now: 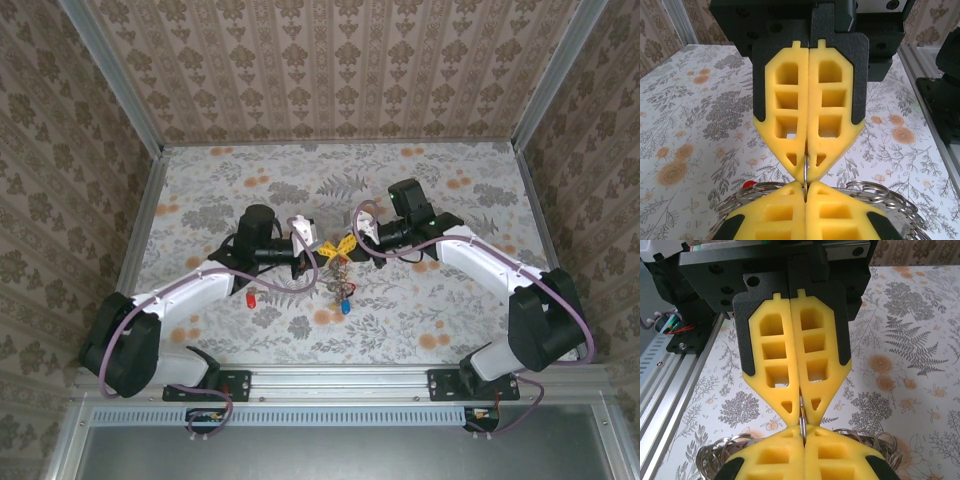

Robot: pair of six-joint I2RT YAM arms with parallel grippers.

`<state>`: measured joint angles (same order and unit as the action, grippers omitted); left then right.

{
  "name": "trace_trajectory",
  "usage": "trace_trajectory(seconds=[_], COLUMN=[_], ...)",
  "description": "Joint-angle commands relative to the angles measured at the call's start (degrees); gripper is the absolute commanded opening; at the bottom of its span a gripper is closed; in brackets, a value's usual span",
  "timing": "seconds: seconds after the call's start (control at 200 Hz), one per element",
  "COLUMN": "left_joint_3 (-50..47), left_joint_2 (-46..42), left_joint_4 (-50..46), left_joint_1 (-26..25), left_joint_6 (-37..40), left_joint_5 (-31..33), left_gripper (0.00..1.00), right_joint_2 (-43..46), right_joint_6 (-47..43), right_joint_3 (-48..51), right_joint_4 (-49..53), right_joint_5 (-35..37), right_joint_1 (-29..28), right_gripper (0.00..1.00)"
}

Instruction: Put the keys on the keyring

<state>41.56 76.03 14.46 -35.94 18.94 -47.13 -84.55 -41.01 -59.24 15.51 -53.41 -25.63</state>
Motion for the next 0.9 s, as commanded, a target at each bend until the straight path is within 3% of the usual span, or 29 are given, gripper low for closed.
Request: trace_trajectory(seconds=[0.0,0.26,0.635,0.895], left_joint_3=[1.8,-0.9,-3.7,-5.4], left_joint_2=[0.4,0.4,1.5,1.7], left_joint_4=[-1.5,4.4,12.7,17.4], left_joint_1=[-0.7,-0.1,0.4,1.1], left_joint_6=[3.6,1.2,-2.7,-5.5], left_joint_5=[0.5,2.1,2.2,1.8], left_gripper=[0.0,0.0,0.0,0.0], right_joint_2=[-0.3,-0.5,-1.6,-1.7], right_joint_6=[-3.2,-6.5,-6.8,-5.8], right_joint_3=[-3.4,-2.5,-1.4,0.0], right_joint_4=[1.5,6.7,5.8,2.8], right_joint_5=[-5.9,0.4,2.0,3.0], right_joint_1=[-0.9,-0.9,-0.8,-0.7], right_gripper=[0.0,0.08,0.18,0.17])
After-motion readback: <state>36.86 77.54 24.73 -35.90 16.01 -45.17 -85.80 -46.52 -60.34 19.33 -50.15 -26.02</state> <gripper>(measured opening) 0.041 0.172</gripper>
